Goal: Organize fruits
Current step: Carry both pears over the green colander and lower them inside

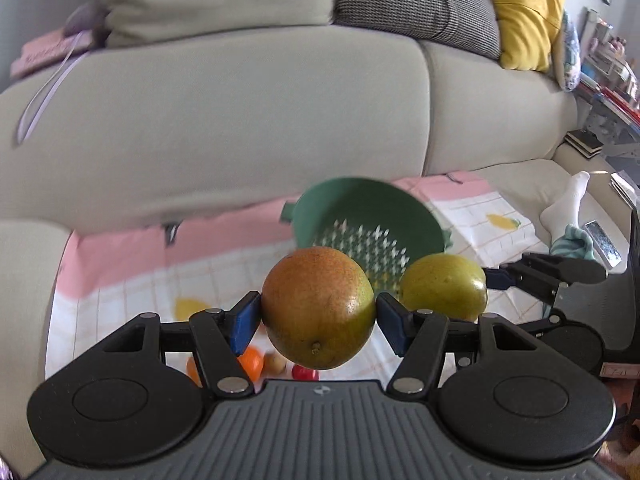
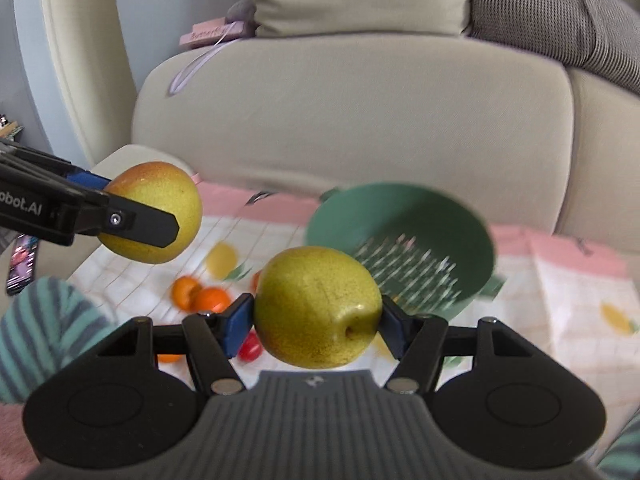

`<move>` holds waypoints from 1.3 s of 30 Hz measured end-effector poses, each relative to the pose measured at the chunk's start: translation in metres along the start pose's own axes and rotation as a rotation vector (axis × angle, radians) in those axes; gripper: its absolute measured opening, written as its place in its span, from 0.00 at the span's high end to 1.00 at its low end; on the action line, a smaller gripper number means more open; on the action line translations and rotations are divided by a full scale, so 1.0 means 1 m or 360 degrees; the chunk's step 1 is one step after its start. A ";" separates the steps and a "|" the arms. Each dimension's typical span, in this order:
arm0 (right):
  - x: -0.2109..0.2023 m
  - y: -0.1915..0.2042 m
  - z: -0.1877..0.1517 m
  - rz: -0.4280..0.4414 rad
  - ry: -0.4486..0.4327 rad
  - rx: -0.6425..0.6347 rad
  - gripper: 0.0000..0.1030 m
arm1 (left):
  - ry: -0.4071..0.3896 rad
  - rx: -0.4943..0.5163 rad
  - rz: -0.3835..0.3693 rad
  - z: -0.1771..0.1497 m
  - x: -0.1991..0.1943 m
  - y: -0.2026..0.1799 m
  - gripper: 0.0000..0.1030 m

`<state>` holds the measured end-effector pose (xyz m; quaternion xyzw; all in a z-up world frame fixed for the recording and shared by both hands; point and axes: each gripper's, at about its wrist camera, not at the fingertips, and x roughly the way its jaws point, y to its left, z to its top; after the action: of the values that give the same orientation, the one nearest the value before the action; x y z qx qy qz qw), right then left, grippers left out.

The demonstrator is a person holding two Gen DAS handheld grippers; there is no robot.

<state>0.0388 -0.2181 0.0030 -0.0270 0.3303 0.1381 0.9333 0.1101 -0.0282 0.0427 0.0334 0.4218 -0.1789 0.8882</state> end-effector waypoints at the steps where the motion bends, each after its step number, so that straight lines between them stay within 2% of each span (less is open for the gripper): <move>1: 0.002 -0.003 0.004 -0.0020 -0.0006 -0.0017 0.39 | 0.0002 0.0010 -0.0005 0.006 0.006 -0.003 0.30; 8: 0.032 -0.036 0.031 -0.0089 0.0052 -0.0148 0.39 | 0.0071 0.0009 -0.0133 0.041 0.057 -0.013 0.30; 13: 0.065 -0.057 0.037 -0.0099 0.0154 -0.0215 0.39 | 0.0158 0.0032 -0.0166 0.051 0.098 -0.020 0.30; 19: 0.103 -0.068 0.038 -0.0098 0.0300 -0.0331 0.39 | 0.0261 0.0115 -0.0134 0.050 0.132 -0.025 0.30; 33: 0.145 -0.070 0.035 -0.0046 0.0541 -0.0424 0.39 | 0.0413 0.0262 -0.0199 0.052 0.174 -0.026 0.30; 39: 0.160 -0.074 0.038 -0.0040 0.0726 -0.0410 0.38 | 0.0541 0.0329 -0.0184 0.052 0.185 -0.025 0.30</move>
<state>0.2013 -0.2457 -0.0699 -0.1804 0.5114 0.1577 0.8252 0.2473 -0.1160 -0.0621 0.1298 0.5462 -0.2637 0.7844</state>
